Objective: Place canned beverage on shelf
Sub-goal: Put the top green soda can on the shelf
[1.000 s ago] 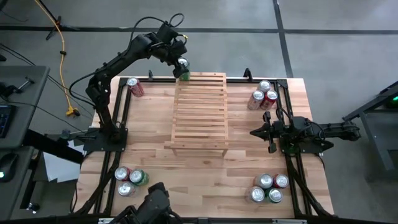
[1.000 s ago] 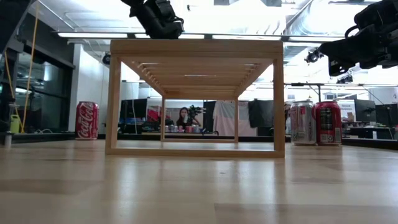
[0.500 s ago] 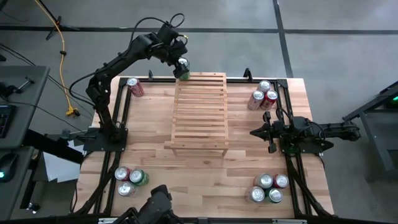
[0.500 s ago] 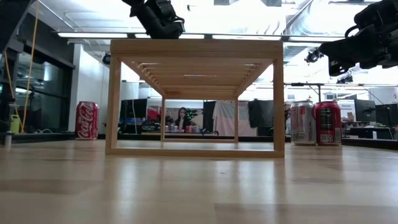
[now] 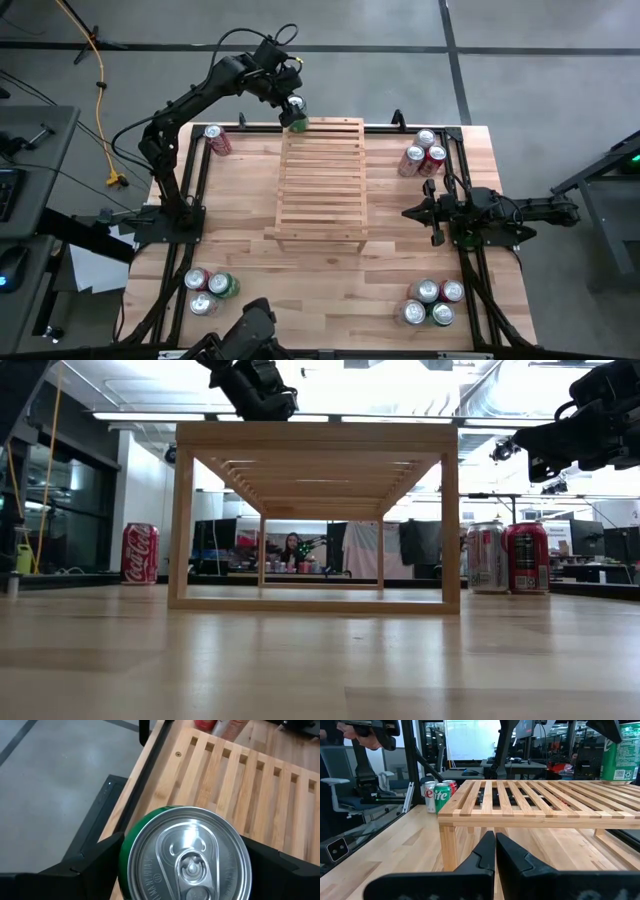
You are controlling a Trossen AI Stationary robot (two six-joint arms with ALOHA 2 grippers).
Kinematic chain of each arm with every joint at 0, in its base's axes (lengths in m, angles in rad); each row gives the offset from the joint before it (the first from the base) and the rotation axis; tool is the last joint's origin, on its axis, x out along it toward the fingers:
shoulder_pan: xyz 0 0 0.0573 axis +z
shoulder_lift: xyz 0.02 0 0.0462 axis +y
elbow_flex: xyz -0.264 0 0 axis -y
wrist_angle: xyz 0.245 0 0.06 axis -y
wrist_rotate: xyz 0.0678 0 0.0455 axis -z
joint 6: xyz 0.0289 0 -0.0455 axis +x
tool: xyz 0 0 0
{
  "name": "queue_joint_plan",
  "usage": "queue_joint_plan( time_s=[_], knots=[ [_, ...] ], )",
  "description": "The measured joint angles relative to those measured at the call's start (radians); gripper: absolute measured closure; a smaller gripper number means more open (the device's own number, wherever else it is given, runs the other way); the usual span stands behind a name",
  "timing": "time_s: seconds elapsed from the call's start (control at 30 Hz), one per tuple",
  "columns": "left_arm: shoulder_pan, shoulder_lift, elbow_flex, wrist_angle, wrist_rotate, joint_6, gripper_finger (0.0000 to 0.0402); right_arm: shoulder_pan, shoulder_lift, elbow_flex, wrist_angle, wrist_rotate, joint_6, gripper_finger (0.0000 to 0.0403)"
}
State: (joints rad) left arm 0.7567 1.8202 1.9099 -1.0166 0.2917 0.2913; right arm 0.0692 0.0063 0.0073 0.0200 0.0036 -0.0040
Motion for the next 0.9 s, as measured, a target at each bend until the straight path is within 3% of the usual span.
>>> queue_joint_plan(
  time_s=[0.53,0.9],
  knots=[
    [0.0,0.0,0.001,-0.01,0.003,-0.001,0.0074,0.0,0.0,0.0,0.0,0.0,0.0,0.0402],
    [0.0,0.0,0.001,-0.022,0.0,0.0,0.0017,0.0,0.0,0.0,0.0,0.0,0.0,0.0402]
  ],
)
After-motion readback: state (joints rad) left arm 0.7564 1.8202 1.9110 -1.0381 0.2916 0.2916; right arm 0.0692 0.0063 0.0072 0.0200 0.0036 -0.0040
